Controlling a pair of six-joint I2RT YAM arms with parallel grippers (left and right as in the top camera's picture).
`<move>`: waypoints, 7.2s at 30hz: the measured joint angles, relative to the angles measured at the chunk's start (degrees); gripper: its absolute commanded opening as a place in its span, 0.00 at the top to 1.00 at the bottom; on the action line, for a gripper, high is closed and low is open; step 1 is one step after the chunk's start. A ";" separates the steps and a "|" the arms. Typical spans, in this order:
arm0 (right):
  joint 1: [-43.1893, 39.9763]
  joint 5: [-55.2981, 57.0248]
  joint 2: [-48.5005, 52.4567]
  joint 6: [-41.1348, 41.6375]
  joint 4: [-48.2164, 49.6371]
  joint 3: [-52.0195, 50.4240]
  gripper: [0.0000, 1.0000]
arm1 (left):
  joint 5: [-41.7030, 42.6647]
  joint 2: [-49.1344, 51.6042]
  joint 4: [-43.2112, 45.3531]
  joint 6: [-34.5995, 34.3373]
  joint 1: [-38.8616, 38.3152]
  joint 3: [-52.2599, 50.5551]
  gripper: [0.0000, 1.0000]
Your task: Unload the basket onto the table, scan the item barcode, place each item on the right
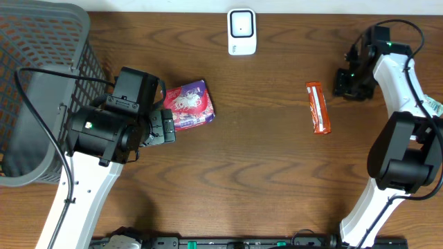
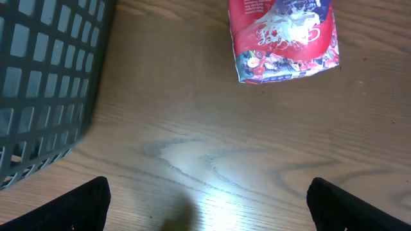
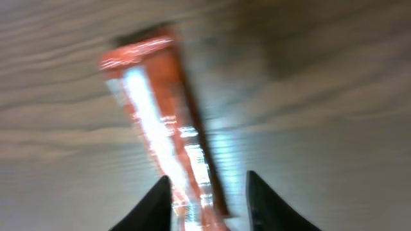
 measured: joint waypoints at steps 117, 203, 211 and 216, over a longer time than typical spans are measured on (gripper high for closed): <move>4.37 4.22 3.74 5.90 -8.50 -10.25 0.36 | 0.00 0.00 0.02 0.00 0.00 0.00 0.02; 25.66 2.40 14.95 55.58 72.11 14.29 0.99 | 0.00 0.00 0.02 0.00 0.00 -0.02 0.02; 23.37 -0.52 22.45 49.44 71.12 15.26 0.99 | 0.00 0.00 0.02 0.00 0.00 -0.02 0.02; 20.13 -6.14 21.35 46.80 72.81 15.26 0.99 | 0.00 0.00 0.00 0.00 0.00 -0.02 0.02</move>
